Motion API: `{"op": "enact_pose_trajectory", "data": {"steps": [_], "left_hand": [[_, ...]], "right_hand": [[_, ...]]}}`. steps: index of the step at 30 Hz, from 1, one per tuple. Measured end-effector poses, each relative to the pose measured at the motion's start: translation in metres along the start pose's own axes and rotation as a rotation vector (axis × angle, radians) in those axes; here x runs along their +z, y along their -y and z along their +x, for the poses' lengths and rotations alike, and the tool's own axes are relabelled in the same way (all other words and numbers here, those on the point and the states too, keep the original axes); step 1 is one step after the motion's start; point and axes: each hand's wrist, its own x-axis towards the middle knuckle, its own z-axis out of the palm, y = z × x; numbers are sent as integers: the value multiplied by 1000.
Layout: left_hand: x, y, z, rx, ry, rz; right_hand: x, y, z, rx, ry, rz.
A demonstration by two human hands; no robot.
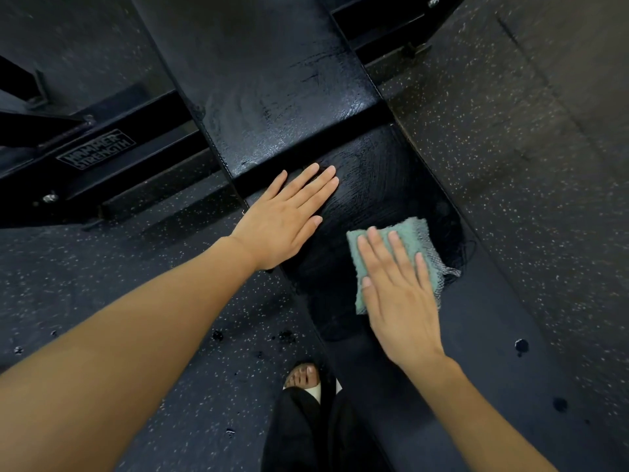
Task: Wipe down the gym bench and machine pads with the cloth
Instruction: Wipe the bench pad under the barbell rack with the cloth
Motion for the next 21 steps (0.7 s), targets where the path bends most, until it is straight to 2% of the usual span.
{"op": "enact_pose_trajectory", "data": {"steps": [5, 7, 12, 17, 19, 21], "left_hand": [[0, 0, -2, -4, 19, -9], [0, 0, -3, -6, 17, 0], [2, -1, -2, -8, 9, -4], [4, -2, -3, -21, -10, 15], [3, -3, -4, -26, -6, 17], [3, -4, -4, -34, -7, 21]], "right_hand": [[10, 34, 2, 224, -98, 35], [16, 54, -1, 253, -95, 59], [28, 87, -21, 59, -29, -9], [25, 62, -25, -148, 47, -10], [20, 41, -19, -181, 46, -47], [13, 19, -11, -128, 22, -53]]}}
